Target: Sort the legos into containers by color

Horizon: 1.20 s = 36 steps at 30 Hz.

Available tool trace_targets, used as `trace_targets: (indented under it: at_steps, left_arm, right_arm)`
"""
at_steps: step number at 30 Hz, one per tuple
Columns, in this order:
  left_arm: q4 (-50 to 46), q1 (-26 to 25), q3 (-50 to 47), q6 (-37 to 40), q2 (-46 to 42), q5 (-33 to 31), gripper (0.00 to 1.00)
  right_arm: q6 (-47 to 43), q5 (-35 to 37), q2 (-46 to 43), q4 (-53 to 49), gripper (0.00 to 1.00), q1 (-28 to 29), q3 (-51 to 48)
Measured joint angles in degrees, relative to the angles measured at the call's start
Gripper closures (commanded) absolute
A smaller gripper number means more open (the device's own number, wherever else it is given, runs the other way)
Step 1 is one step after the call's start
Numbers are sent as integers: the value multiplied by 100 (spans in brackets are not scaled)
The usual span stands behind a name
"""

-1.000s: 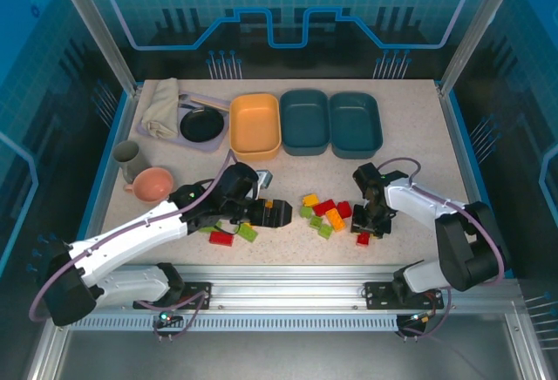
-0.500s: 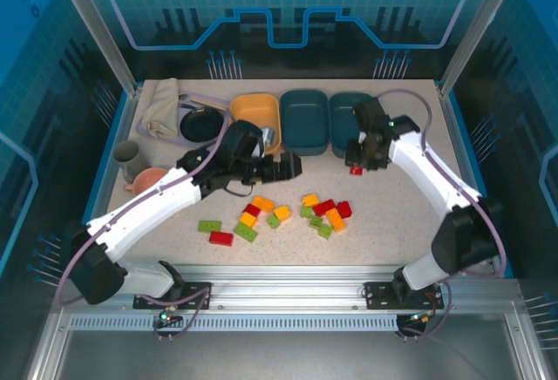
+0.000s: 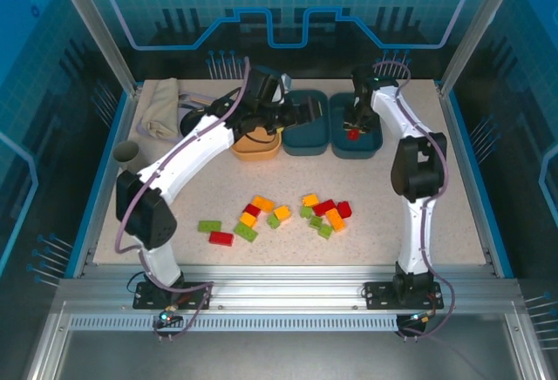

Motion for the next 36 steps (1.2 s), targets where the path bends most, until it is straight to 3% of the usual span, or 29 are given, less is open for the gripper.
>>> trace_targets:
  at_steps: [7, 12, 15, 20, 26, 31, 36]
  left_arm:
    - [-387, 79, 496, 0, 385, -7, 5]
    - [-649, 109, 509, -35, 376, -114, 7]
    - [-894, 111, 188, -249, 129, -481, 6]
    - [-1456, 175, -1639, -1180, -1449, -1137, 7]
    - [-2181, 280, -3676, -2496, -3130, -1565, 9]
    - [-2378, 621, -5213, -3471, -3908, -1613, 14]
    - [-2302, 1095, -6043, -4004, -4151, -1499, 18]
  right_arm:
    - [-149, -140, 1123, -546, 53, -133, 1224]
    - [-249, -173, 975, -704, 50, -125, 1285]
    - [-289, -177, 446, -570, 50, -68, 1005]
    - [-439, -302, -2002, 374, 47, 474, -855]
    - [-828, -1093, -4870, 2334, 44, 2218, -3731]
    - [-986, -1558, -5864, 3495, 40, 3018, -5949]
    - [-1176, -1827, -6179, 4059, 36, 3792, -7106]
